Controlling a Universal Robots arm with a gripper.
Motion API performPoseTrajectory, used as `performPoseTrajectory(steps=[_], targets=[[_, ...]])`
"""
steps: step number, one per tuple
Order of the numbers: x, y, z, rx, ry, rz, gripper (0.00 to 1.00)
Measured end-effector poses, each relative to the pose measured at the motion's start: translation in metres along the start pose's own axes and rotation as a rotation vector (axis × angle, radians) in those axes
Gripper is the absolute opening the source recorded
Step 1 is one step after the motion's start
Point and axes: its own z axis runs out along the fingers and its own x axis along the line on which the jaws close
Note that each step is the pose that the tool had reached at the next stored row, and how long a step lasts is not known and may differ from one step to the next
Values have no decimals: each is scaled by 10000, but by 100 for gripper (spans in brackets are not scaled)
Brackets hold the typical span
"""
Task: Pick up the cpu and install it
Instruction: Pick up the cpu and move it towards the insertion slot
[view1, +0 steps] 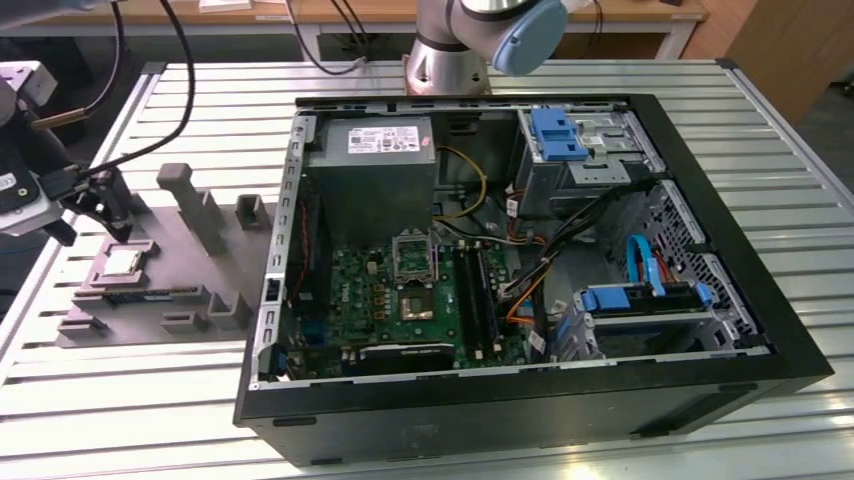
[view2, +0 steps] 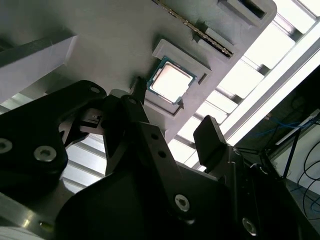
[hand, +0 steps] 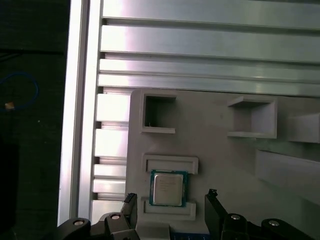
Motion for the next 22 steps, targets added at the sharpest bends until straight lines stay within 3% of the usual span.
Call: performPoseTrajectory(steps=[13,22], targets=[[5,-24,228,-45,-1,2,65],[5,-26,247,-45,0,1,65]])
